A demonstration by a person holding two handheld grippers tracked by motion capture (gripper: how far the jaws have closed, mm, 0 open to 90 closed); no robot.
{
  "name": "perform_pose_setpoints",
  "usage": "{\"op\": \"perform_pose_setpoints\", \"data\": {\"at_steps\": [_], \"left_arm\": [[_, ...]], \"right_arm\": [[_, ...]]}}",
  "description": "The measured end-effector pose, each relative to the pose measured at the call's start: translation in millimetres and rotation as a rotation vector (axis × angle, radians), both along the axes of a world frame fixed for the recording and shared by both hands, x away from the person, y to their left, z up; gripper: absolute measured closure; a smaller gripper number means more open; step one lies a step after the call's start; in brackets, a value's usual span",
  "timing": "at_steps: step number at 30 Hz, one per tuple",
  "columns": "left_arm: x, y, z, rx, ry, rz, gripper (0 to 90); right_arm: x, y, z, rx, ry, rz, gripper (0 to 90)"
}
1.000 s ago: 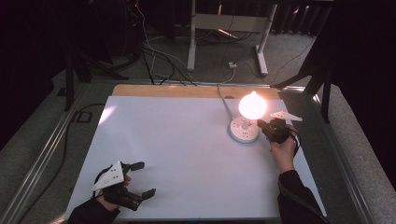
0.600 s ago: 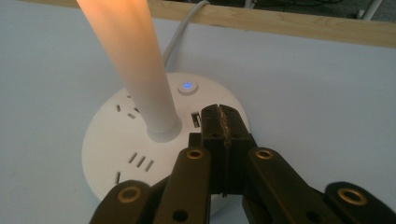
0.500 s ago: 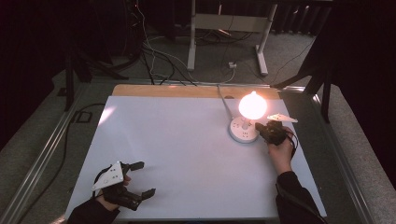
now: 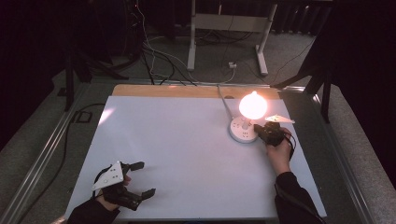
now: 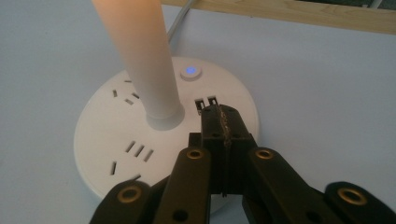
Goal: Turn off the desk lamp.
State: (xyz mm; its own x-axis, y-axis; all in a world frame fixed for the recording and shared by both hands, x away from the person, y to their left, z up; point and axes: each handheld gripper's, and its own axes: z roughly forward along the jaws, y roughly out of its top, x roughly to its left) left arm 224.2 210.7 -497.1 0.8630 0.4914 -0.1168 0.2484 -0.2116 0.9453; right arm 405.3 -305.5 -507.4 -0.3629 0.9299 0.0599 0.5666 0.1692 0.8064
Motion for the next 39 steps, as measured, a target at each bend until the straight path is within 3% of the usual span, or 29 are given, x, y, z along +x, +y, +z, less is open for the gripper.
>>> {"op": "perform_pose_setpoints", "data": {"at_steps": [8, 19, 39], "left_arm": [[0.0, 0.0, 0.3, -0.001, -0.003, 0.002, 0.5], [0.2, -0.1, 0.3, 0.000, -0.002, 0.002, 0.5], [0.4, 0.1, -0.1, 0.001, 0.000, 0.001, 0.5]], "right_arm": [[2.0, -2.2, 0.7, 0.006, 0.007, -0.005, 90.0], [-2.4, -4.5, 26.7, 0.021, -0.042, 0.000, 90.0], [0.2, 0.2, 8.5, 0.000, 0.007, 0.008, 90.0]]}}
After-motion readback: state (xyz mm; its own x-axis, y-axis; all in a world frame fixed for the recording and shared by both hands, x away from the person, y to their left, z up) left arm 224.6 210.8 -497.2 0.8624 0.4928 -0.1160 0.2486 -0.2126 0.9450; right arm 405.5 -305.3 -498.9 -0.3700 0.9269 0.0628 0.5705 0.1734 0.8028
